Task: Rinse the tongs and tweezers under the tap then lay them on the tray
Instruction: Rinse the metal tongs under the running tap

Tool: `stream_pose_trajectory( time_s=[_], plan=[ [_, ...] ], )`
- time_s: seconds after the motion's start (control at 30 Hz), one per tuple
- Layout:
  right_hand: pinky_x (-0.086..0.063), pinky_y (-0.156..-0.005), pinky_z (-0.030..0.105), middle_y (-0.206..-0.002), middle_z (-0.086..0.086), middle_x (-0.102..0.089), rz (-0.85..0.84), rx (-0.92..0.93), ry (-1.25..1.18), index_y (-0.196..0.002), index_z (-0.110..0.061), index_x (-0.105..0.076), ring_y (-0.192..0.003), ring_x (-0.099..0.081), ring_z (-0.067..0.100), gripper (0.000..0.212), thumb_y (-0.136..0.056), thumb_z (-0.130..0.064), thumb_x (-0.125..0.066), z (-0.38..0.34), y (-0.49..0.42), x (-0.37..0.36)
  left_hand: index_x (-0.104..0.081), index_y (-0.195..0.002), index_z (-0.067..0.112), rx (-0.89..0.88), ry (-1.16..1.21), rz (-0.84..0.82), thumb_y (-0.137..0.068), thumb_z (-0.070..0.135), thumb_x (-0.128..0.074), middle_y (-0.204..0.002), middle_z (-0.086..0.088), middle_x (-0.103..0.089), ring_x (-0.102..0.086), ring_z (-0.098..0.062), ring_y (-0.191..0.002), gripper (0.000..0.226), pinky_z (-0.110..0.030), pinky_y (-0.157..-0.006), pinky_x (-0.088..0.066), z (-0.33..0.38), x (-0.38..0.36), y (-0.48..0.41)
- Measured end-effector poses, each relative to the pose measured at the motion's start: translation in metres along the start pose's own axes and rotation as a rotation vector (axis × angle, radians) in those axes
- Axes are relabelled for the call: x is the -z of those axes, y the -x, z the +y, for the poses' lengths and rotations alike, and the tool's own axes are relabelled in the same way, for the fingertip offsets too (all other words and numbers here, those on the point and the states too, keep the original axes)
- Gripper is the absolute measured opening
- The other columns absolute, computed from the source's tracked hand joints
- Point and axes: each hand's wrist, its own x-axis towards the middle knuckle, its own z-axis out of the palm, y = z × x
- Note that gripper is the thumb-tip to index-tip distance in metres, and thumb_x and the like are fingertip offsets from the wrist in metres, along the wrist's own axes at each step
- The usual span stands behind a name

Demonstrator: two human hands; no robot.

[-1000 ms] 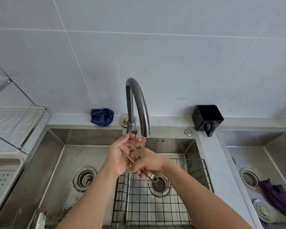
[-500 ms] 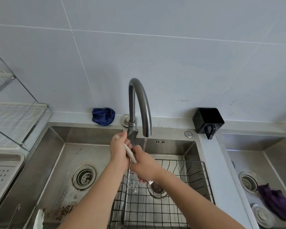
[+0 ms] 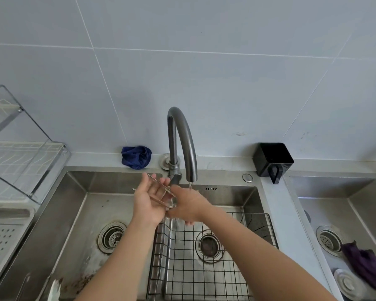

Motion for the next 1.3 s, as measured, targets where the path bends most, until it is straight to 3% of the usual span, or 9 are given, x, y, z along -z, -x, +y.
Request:
stream_pose_trajectory(
  time_s=[0.2,0.4,0.67,0.73,0.83,0.9,1.03,1.17,1.3],
  plan=[
    [-0.041,-0.034,0.024,-0.059,0.007,-0.055,-0.132,-0.015,-0.511,-0.092,-0.024,-0.052,-0.034,-0.048,0.016,0.03,-0.079,-0.026,-0.078,0.017,0.028,-0.008,-0.061,-0.082,0.017,-0.002,0.128,-0.065,-0.097,0.031,-0.057,-0.069,0.0,-0.054,-0.05,-0.015,-0.056,0.021,-0.03,-0.062,-0.047,-0.002,-0.003,0.0],
    [-0.053,-0.062,0.037,-0.088,0.003,-0.069,0.354,-0.147,-0.007,-0.105,-0.021,-0.041,-0.079,-0.067,0.031,0.033,-0.088,-0.03,-0.068,0.032,0.034,-0.029,-0.066,-0.111,0.005,-0.03,-0.193,0.073,-0.102,0.024,-0.056,-0.094,-0.014,-0.079,-0.076,-0.024,-0.074,0.023,-0.036,-0.064,-0.061,-0.042,-0.026,0.002],
    [-0.048,-0.054,0.032,-0.069,-0.011,-0.055,0.489,-0.144,-0.125,-0.099,-0.034,-0.036,-0.06,-0.056,0.011,0.029,-0.085,-0.032,-0.062,0.044,0.084,-0.081,-0.065,-0.108,0.005,-0.046,-0.4,0.2,-0.107,0.034,-0.044,-0.048,-0.002,-0.065,-0.06,-0.015,-0.038,0.036,-0.027,-0.039,-0.051,-0.057,-0.022,-0.002],
    [-0.045,-0.054,0.025,-0.073,-0.013,-0.058,0.489,-0.143,-0.286,-0.095,-0.043,-0.039,-0.062,-0.056,0.008,0.025,-0.081,-0.041,-0.059,0.044,0.094,-0.085,-0.065,-0.107,0.007,-0.02,-0.454,0.164,-0.105,0.038,-0.047,-0.052,-0.003,-0.065,-0.059,-0.016,-0.042,0.036,-0.032,-0.045,-0.055,-0.056,-0.019,0.001],
    [-0.049,-0.073,0.03,-0.092,-0.026,-0.069,0.436,-0.141,-0.783,-0.105,-0.054,-0.057,-0.083,-0.064,0.003,0.024,-0.086,-0.041,-0.053,0.035,0.09,-0.074,-0.06,-0.114,0.009,0.05,-0.505,0.043,-0.105,0.031,-0.049,-0.078,-0.014,-0.076,-0.074,-0.031,-0.07,0.027,-0.053,-0.083,-0.06,-0.074,-0.019,0.014],
    [-0.053,-0.085,0.028,-0.107,-0.02,-0.074,0.446,-0.103,-0.957,-0.121,-0.049,-0.064,-0.1,-0.068,0.006,0.028,-0.101,-0.038,-0.048,0.031,0.084,-0.064,-0.058,-0.12,0.008,0.063,-0.535,-0.021,-0.105,0.023,-0.05,-0.091,-0.018,-0.078,-0.077,-0.035,-0.087,0.023,-0.056,-0.092,-0.057,-0.083,-0.016,0.022],
    [-0.054,-0.062,0.029,-0.076,-0.011,-0.066,0.489,-0.07,-0.932,-0.108,-0.043,-0.071,-0.07,-0.061,0.01,0.028,-0.108,-0.028,-0.046,0.031,0.09,-0.055,-0.063,-0.12,0.011,0.082,-0.601,-0.079,-0.107,0.036,-0.043,-0.095,-0.016,-0.079,-0.076,-0.032,-0.085,0.035,-0.046,-0.083,-0.059,-0.072,-0.015,0.026],
    [-0.06,-0.064,0.035,-0.075,-0.001,-0.063,0.432,-0.046,-0.96,-0.116,-0.044,-0.071,-0.066,-0.062,0.016,0.025,-0.101,-0.027,-0.062,0.037,0.101,-0.063,-0.066,-0.117,0.008,0.204,-0.565,-0.109,-0.106,0.051,-0.035,-0.093,-0.02,-0.078,-0.076,-0.036,-0.081,0.054,-0.044,-0.077,-0.057,-0.059,-0.013,0.025],
    [-0.06,-0.068,0.046,-0.093,0.017,-0.068,0.418,-0.108,-0.992,-0.12,-0.036,-0.065,-0.068,-0.067,0.022,0.033,-0.089,-0.026,-0.075,0.041,0.107,-0.075,-0.06,-0.119,0.006,0.08,-0.41,0.001,-0.106,0.021,-0.048,-0.078,-0.016,-0.076,-0.073,-0.03,-0.064,0.023,-0.036,-0.056,-0.059,-0.057,-0.013,0.022]
  ],
)
